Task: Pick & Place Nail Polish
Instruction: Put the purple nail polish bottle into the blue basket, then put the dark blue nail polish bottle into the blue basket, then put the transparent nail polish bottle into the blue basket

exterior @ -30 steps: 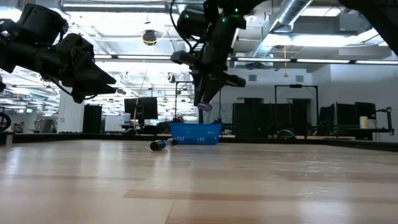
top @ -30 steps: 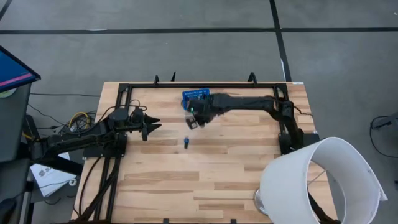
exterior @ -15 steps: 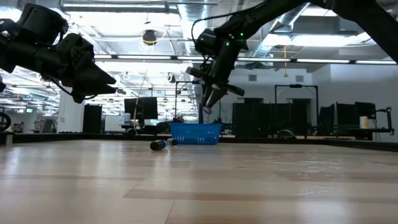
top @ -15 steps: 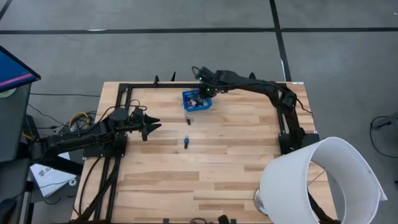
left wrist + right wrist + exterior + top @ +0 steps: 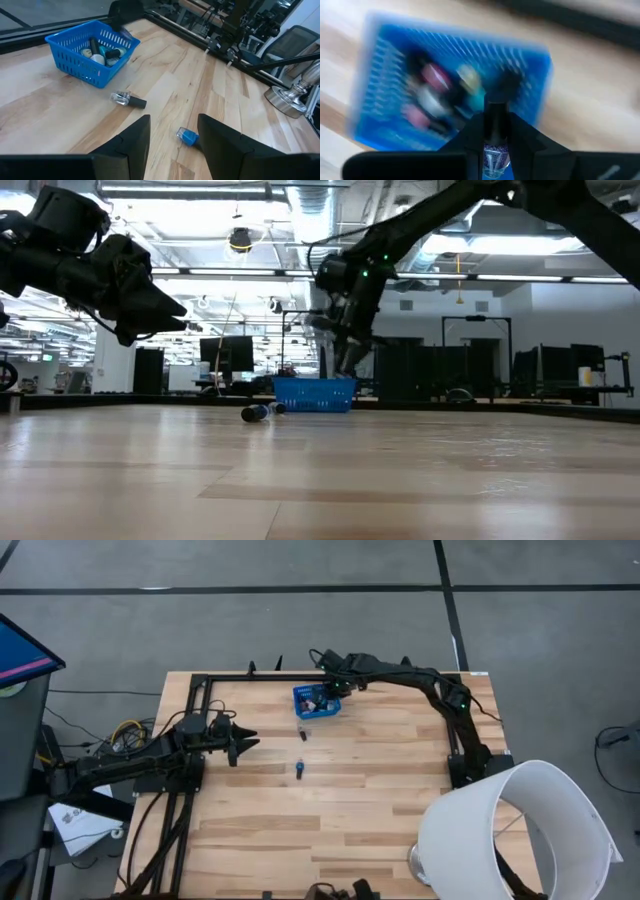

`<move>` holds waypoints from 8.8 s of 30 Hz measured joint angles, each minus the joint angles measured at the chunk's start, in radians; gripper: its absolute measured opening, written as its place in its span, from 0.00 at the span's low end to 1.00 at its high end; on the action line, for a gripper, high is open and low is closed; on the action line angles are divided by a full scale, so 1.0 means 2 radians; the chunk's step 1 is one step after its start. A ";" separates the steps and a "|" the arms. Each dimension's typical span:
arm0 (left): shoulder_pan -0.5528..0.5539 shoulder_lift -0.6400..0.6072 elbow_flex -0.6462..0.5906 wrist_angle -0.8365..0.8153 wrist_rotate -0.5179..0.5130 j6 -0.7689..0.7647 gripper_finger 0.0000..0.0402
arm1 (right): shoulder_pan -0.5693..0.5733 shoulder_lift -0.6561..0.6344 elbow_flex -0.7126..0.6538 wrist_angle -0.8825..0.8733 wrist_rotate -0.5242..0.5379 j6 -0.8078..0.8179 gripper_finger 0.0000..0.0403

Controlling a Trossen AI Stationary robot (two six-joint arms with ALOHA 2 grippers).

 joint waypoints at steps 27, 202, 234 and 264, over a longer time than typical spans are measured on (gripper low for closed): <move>-0.003 0.004 0.017 0.002 0.012 -0.028 0.50 | 0.003 0.003 0.069 -0.045 -0.006 -0.049 0.57; 0.064 0.625 0.396 0.048 -0.062 0.178 0.34 | 0.801 -0.800 -0.757 -0.111 0.759 0.551 0.00; -0.081 0.666 0.414 -0.093 -0.059 0.532 0.60 | 0.801 -0.800 -0.757 -0.111 0.750 0.571 0.00; -0.080 0.613 0.414 -0.173 -0.080 0.368 0.59 | 0.801 -0.800 -0.757 -0.111 0.750 0.571 0.00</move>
